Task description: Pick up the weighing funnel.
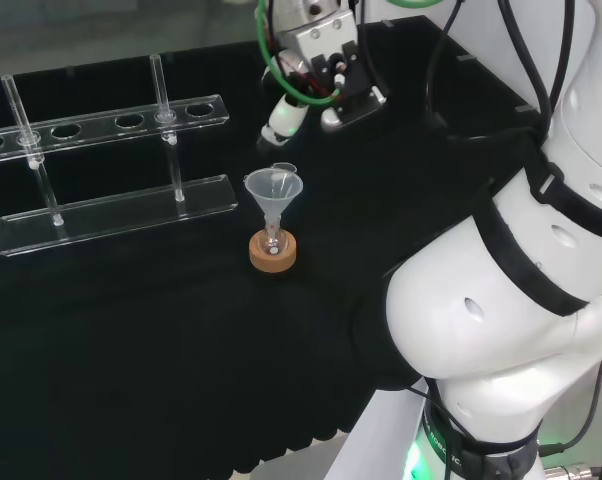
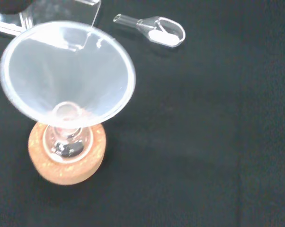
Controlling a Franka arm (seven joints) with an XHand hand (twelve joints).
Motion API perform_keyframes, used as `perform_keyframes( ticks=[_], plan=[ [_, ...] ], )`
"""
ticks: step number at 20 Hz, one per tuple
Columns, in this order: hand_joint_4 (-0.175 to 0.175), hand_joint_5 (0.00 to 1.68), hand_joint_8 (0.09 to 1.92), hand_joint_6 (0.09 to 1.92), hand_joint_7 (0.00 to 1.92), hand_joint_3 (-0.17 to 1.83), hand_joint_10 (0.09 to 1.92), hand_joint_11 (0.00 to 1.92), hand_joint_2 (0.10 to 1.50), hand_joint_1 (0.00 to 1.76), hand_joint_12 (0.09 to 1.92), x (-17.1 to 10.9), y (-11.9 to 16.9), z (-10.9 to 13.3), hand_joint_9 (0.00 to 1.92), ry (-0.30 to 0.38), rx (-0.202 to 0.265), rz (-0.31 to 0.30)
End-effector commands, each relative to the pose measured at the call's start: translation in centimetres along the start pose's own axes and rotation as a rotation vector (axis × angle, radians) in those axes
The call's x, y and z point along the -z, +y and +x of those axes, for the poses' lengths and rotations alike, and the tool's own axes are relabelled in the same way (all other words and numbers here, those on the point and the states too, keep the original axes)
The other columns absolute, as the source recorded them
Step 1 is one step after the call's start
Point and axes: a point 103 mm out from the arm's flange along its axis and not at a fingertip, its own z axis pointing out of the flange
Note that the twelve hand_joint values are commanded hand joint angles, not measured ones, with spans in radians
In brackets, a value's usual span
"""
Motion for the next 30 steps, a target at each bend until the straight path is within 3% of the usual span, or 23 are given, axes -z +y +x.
perform_keyframes(
  ticks=[1,7,16,19,22,30],
  plan=[
    [-0.024,0.32,0.66,0.09,0.21,0.37,0.66,0.28,0.69,0.63,1.4,0.3,1.7,-2.5,0.39,0.049,-0.002,-0.031],
    [-0.025,0.33,0.66,0.09,0.21,0.37,0.66,0.28,0.69,0.63,1.4,0.2,4.1,-3.6,0.4,0.066,0.026,-0.049],
    [-0.029,0.46,0.67,0.09,0.34,0.43,0.61,0.38,0.66,0.76,1.34,-1.0,9.5,-4.9,0.52,0.025,0.03,-0.079],
    [-0.023,0.54,0.65,0.09,0.4,0.47,0.57,0.43,0.64,0.84,1.32,-1.6,11.2,-5.0,0.59,0.01,0.011,-0.058],
    [-0.022,0.57,0.65,0.09,0.42,0.49,0.55,0.44,0.62,0.86,1.31,-2.6,12.9,-5.6,0.61,0.04,0.056,-0.053],
    [-0.019,0.62,0.65,0.09,0.45,0.55,0.54,0.47,0.6,0.87,1.3,-6.9,16.8,-5.8,0.64,0.051,0.048,-0.012]
  ],
)
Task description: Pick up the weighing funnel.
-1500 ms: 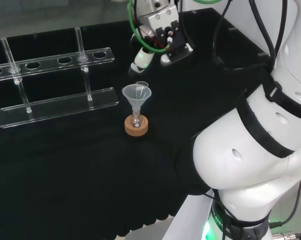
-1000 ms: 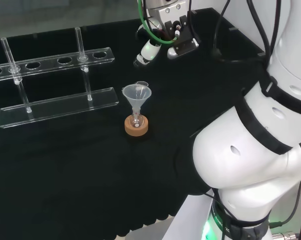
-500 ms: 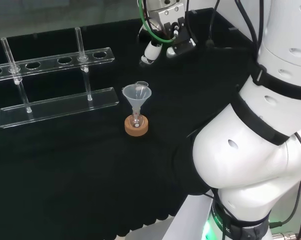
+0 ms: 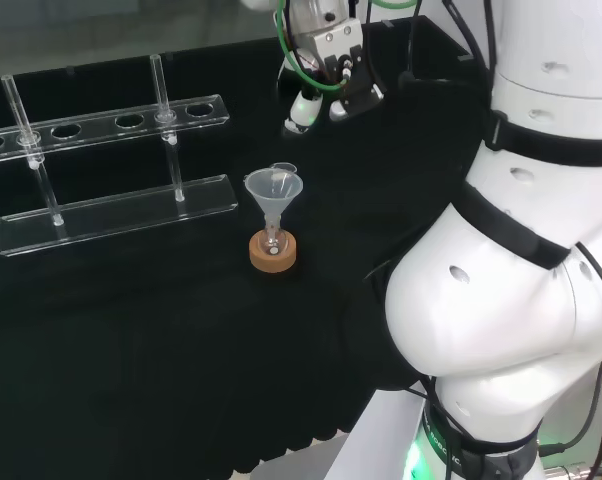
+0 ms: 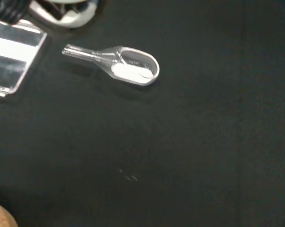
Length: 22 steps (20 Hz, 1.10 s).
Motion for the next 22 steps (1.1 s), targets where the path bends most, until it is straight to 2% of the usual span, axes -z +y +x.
perform_keyframes(
  ticks=[1,10,22],
  plan=[
    [-0.019,0.63,0.65,0.1,0.45,0.55,0.54,0.47,0.6,0.87,1.3,-3.9,3.8,-0.9,0.65,0.007,-0.001,0.03],
    [-0.022,0.64,0.64,0.11,0.45,0.57,0.53,0.47,0.59,0.88,1.29,-7.3,7.2,0.1,0.64,-0.007,-0.015,0.08],
    [-0.024,0.63,0.66,0.13,0.44,0.61,0.54,0.46,0.57,0.89,1.29,-9.2,8.9,0.8,0.63,-0.036,-0.086,0.074]
  ],
)
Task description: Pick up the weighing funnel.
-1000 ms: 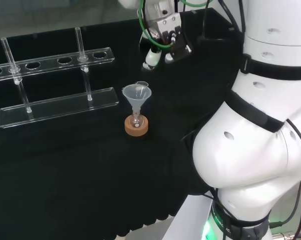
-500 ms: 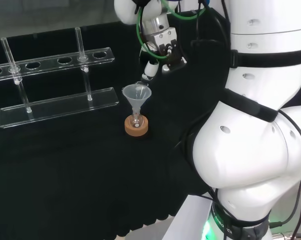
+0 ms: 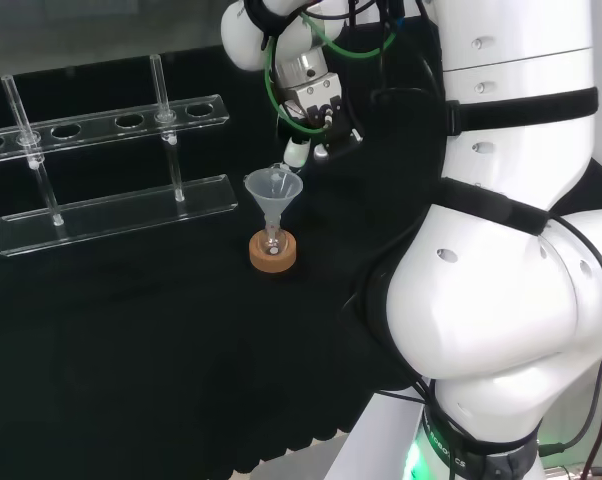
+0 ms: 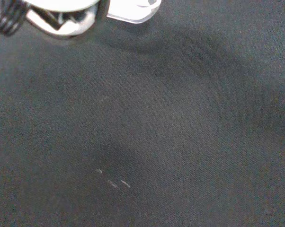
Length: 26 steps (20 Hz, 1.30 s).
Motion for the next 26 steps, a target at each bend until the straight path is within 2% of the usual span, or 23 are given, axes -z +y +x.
perform_keyframes(
  ticks=[1,6,11,19,22,26],
  plan=[
    [-0.024,0.63,0.66,0.13,0.44,0.61,0.54,0.46,0.57,0.89,1.29,-0.7,0.9,0.2,0.63,-0.009,-0.028,-0.008],
    [-0.026,0.64,0.66,0.14,0.45,0.62,0.54,0.47,0.57,0.9,1.29,-1.2,1.8,0.0,0.64,0.006,-0.021,-0.008],
    [-0.027,0.64,0.67,0.15,0.47,0.62,0.55,0.48,0.57,0.89,1.29,-1.6,2.3,0.1,0.66,0.014,0.01,-0.02],
    [-0.011,0.67,0.66,0.21,0.53,0.64,0.53,0.52,0.56,0.89,1.27,-2.3,2.7,0.3,0.71,0.034,0.038,-0.041],
    [-0.006,0.68,0.65,0.27,0.55,0.65,0.51,0.53,0.55,0.89,1.26,-2.4,2.8,0.4,0.73,0.027,0.041,-0.048],
    [0.006,0.64,0.64,0.49,0.57,0.65,0.49,0.55,0.56,0.9,1.26,-2.4,3.0,0.3,0.75,0.031,0.045,-0.048]
  ],
)
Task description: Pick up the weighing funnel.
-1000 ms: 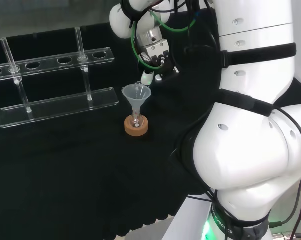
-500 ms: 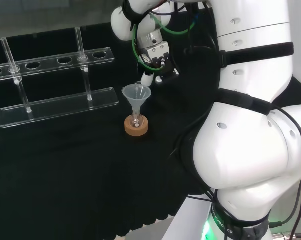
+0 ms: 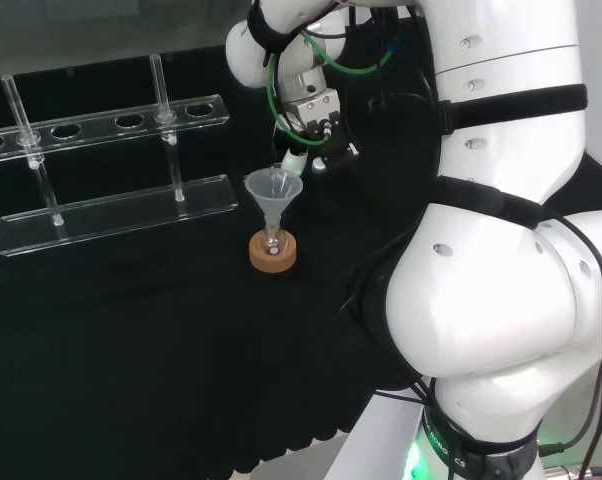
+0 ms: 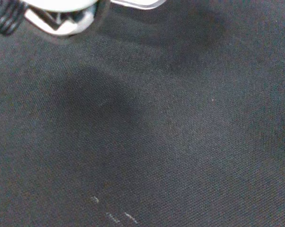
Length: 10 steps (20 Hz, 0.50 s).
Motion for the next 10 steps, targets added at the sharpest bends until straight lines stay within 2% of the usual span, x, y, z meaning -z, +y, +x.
perform_keyframes(
  ticks=[1,10],
  plan=[
    [0.008,0.64,0.64,0.52,0.57,0.65,0.49,0.55,0.56,0.9,1.26,-0.05,0.33,-0.17,0.75,0.006,0.008,-0.001],
    [0.011,0.59,0.63,0.59,0.55,0.65,0.49,0.56,0.56,0.91,1.25,-0.42,0.81,-0.02,0.76,-0.008,0.014,-0.011]
  ],
)
